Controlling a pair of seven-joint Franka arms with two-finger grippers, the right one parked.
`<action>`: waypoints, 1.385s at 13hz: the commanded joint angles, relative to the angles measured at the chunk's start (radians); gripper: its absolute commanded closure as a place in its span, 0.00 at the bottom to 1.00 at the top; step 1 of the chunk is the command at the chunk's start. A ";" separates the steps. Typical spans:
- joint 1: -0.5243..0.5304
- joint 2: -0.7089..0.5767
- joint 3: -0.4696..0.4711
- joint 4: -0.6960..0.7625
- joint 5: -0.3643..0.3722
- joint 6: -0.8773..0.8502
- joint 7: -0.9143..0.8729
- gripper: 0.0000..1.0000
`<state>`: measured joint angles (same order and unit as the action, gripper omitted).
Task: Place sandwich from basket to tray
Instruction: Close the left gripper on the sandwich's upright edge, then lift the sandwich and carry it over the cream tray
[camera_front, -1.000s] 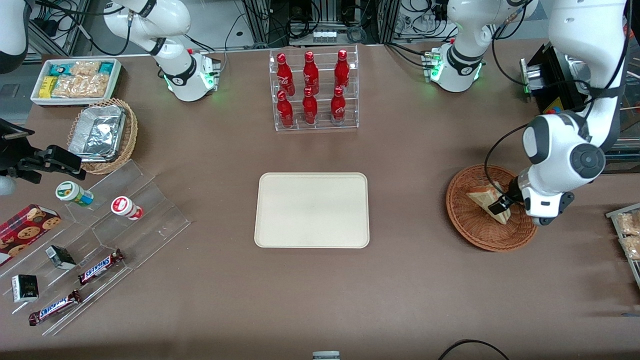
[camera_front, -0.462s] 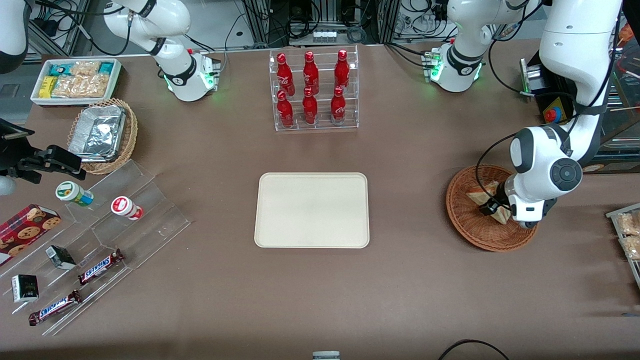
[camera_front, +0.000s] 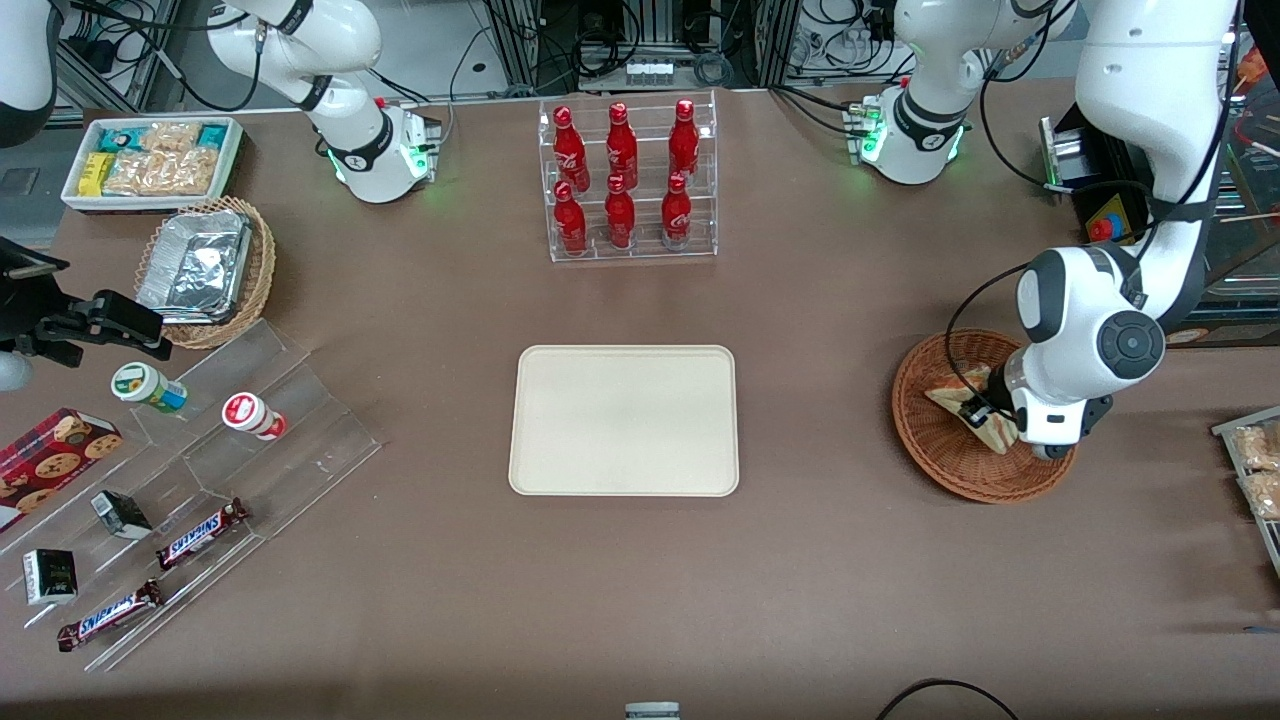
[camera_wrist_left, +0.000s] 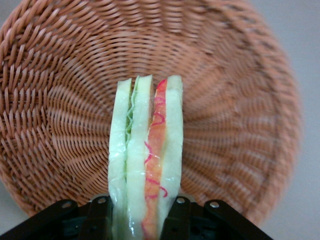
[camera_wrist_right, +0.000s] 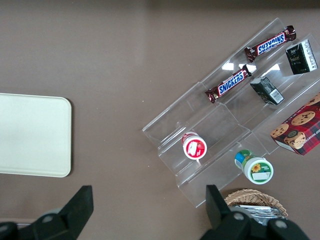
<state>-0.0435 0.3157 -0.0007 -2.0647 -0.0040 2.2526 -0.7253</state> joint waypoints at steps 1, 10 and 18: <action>-0.065 -0.009 0.004 0.147 -0.001 -0.129 0.018 0.70; -0.418 0.296 -0.019 0.504 -0.007 -0.156 0.093 0.73; -0.463 0.463 -0.169 0.664 -0.007 -0.154 0.116 0.70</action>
<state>-0.5089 0.6954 -0.1504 -1.5046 -0.0040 2.1222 -0.6358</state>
